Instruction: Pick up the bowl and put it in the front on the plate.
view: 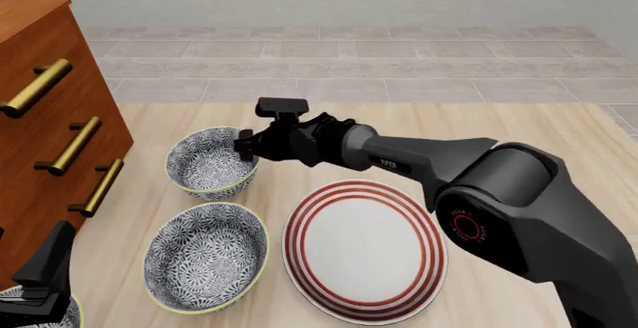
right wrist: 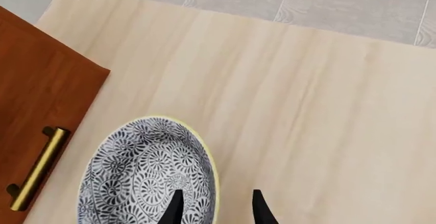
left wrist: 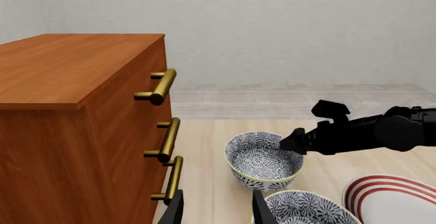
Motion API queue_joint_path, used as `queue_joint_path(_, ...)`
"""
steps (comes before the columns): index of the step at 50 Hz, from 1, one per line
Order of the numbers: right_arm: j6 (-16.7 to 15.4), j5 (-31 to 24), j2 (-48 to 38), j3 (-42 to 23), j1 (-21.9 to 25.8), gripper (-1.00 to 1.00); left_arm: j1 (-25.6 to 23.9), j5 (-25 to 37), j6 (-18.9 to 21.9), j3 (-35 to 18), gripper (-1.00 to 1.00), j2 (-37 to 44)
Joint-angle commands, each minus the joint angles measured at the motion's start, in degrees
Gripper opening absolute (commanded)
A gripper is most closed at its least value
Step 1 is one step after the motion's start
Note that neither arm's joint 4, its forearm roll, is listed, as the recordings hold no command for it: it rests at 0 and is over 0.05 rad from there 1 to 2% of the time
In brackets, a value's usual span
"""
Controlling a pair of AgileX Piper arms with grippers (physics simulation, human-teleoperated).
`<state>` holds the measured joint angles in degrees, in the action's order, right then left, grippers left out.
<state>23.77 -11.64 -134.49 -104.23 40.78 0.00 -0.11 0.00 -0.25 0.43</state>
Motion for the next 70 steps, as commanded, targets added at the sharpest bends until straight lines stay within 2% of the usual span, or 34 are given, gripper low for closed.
queue_joint_path(1,0.21,0.06,-1.73,-0.81,0.76,1.00,-0.01,0.00,-0.01,0.00,1.00,-0.01)
queue_joint_path(27,0.55,-0.46,-4.44,-2.66,2.71,1.00,0.01,0.00,0.01,0.00,1.00,0.00)
queue_joint_path(28,0.58,-0.39,-4.36,-2.60,2.73,-1.00,-0.01,0.00,0.01,0.00,1.00,-0.02)
queue_joint_path(45,-0.21,-1.25,-4.23,-4.44,2.22,-1.00,-0.01,0.00,0.00,0.00,1.00,0.00)
queue_joint_path(70,-2.57,-4.50,-2.96,-10.80,-0.60,-1.00,-0.01,0.00,0.01,0.00,1.00,0.01)
